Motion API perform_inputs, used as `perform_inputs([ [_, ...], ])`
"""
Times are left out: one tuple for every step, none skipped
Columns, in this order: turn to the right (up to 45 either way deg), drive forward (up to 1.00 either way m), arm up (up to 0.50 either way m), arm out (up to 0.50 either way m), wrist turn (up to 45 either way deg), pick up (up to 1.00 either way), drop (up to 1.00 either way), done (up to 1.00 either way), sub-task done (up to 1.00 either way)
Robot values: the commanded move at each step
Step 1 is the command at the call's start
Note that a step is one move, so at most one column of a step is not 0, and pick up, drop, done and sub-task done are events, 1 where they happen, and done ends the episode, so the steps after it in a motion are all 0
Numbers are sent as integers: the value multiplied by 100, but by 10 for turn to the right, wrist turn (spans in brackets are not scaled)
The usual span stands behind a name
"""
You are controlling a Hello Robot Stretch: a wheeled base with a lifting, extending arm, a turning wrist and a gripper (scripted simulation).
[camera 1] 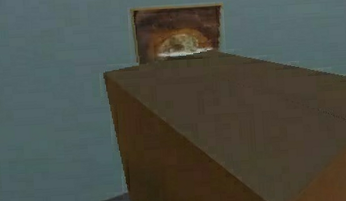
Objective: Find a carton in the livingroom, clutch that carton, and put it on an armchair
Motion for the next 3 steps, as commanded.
perform_inputs([
  [-60, 0, 0, 0, 0, 0, 0, 0, 0],
  [0, 50, 0, 0, 0, 0, 0, 0, 0],
  [420, 0, 0, 0, 0, 0, 0, 0, 0],
])
